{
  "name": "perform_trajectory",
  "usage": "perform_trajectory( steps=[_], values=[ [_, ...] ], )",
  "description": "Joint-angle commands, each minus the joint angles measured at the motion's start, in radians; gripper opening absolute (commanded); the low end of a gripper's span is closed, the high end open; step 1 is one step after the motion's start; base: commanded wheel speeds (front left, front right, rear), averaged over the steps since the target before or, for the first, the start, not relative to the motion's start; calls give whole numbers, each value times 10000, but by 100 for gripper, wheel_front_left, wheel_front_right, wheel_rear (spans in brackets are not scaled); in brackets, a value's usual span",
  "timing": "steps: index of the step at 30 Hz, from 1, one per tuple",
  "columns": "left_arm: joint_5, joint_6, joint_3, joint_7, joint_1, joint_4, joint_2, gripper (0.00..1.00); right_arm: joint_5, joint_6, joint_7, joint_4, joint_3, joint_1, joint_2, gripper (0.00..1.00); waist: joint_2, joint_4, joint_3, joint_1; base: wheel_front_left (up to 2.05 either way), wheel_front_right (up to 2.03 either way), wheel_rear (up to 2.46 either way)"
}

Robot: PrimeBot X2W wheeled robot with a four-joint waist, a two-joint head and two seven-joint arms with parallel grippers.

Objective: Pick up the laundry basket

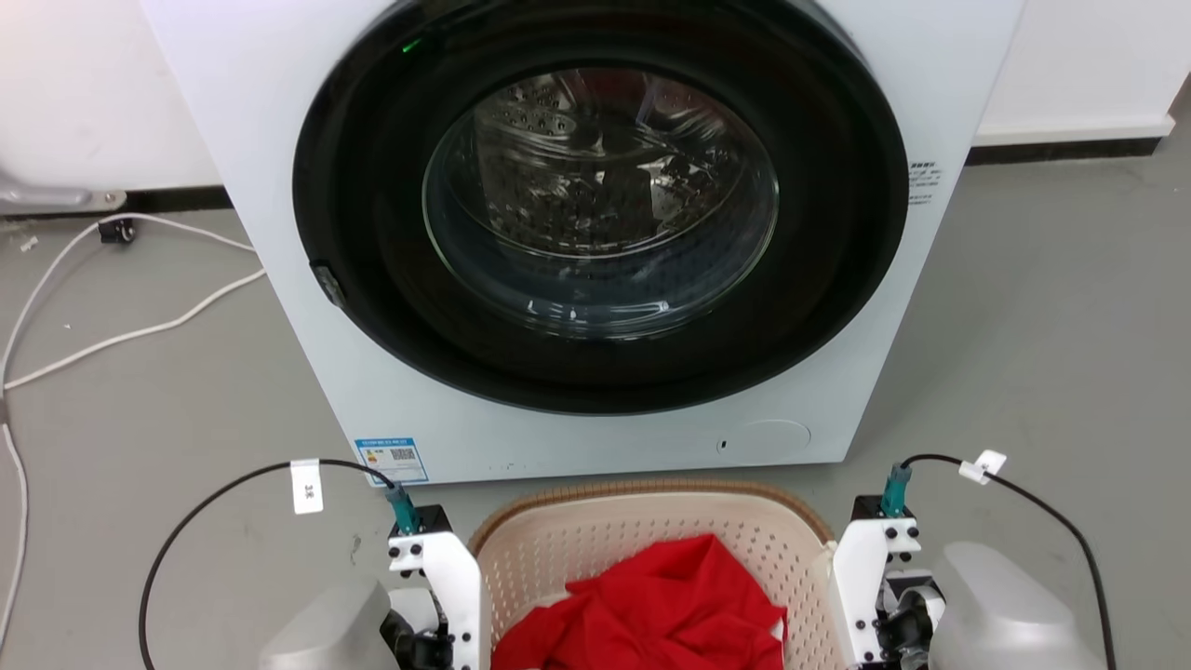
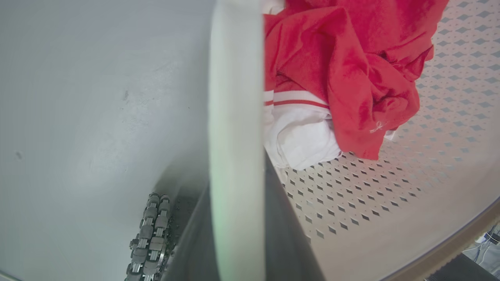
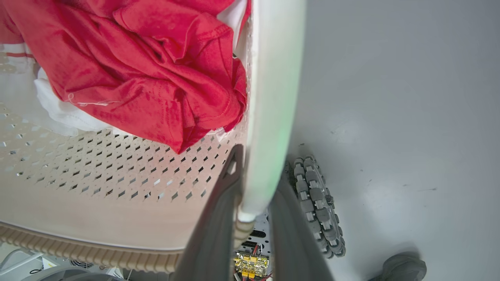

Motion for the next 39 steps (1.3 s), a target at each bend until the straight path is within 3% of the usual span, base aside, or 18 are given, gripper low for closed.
perform_trajectory(
  steps=[1,14,39],
  values=[
    [-144,-150,1,79,55,-124,-246,0,4,0,107,-42,-47,210,165,0,0,4,-118,2,0,0,0],
    [-399,-151,-143,521,354,-48,-389,0,50,0,735,-43,-10,371,180,0,0,39,-565,2,0,0,0],
    [-609,-151,-263,-221,29,-84,-211,0,149,0,620,-50,328,-80,182,0,0,19,-343,2,0,0,0]
  ],
)
